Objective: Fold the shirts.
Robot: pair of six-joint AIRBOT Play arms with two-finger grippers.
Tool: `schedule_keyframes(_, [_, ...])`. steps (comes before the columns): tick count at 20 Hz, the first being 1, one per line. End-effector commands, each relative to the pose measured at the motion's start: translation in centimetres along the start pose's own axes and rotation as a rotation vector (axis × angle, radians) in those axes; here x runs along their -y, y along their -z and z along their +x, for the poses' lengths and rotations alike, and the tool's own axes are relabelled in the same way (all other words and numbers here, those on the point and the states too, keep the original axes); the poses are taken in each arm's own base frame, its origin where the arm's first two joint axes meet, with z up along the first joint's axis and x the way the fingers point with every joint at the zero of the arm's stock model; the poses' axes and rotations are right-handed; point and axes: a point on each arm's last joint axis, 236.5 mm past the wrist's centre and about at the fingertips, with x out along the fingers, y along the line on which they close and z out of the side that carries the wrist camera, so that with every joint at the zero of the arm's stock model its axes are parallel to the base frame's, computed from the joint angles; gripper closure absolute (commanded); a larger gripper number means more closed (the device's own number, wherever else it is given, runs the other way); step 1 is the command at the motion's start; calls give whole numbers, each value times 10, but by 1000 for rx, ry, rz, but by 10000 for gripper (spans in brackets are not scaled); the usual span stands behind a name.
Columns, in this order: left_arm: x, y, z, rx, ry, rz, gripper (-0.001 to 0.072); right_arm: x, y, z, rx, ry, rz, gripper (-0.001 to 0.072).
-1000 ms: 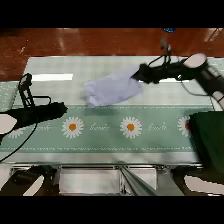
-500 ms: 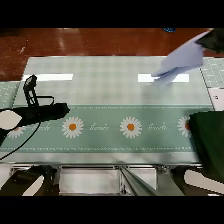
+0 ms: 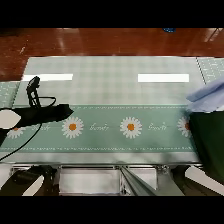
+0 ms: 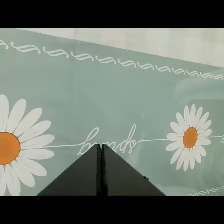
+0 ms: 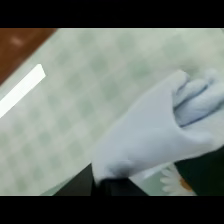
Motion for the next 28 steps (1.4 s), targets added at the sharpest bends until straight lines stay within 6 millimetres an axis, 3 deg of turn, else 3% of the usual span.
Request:
schedule_keyframes(1, [3, 2, 0, -9, 10, 11, 689, 92, 31, -40, -65, 336, 77, 689])
schedule_keyframes(3, [3, 2, 0, -8, 10, 11, 689, 131, 46, -62, -51, 483, 139, 689])
schedule_keyframes(5, [3, 2, 0, -9, 10, 11, 690, 166, 75, -75, -78, 598, 229, 689])
schedule_keyframes(9, [3, 2, 0, -10, 10, 10, 690, 192, 134, -62, -197, 641, 318, 688])
schedule_keyframes(10, [3, 2, 0, -10, 10, 11, 690, 204, 149, -64, -229, 698, 339, 644])
schedule_keyframes(11, [3, 2, 0, -10, 10, 11, 690, 215, 164, -66, -261, 753, 370, 383])
schedule_keyframes(12, [3, 2, 0, -10, 10, 11, 690, 220, 168, -61, -276, 758, 372, 300])
schedule_keyframes(14, [3, 3, 0, -12, 9, 13, 689, 210, 153, -37, -261, 656, 314, 298])
schedule_keyframes(16, [7, -11, -8, 23, 15, 105, 689, 197, 128, -16, -193, 572, 266, 299])
schedule_keyframes(18, [19, -53, -32, 142, 25, 151, 689, 173, 86, 4, -62, 462, 228, 302])
schedule_keyframes(19, [26, -78, -47, 211, 32, 152, 690, 146, 58, 18, 18, 358, 208, 325])
schedule_keyframes(20, [37, -104, -63, 275, 40, 160, 690, 109, 32, 33, 86, 218, 172, 432])
schedule_keyframes(21, [49, -125, -76, 314, 52, 175, 690, 56, 7, 48, 151, 34, 125, 603])
schedule_keyframes(22, [65, -142, -84, 322, 65, 207, 691, 0, -10, 57, 200, -148, 44, 689])
schedule_keyframes(23, [83, -152, -86, 292, 76, 261, 691, -56, -14, 68, 229, -288, -106, 689])
schedule_keyframes(24, [99, -158, -84, 254, 90, 302, 691, -95, -2, 83, 207, -328, -252, 689])
schedule_keyframes(25, [113, -163, -78, 216, 92, 345, 691, -121, 19, 102, 152, -318, -366, 689])
schedule_keyframes(27, [112, -175, -55, 176, -5, 438, 691, -152, 75, 141, 17, -240, -619, 689])
schedule_keyframes(28, [98, -177, -40, 151, -81, 448, 691, -152, 100, 157, -50, -170, -712, 689])
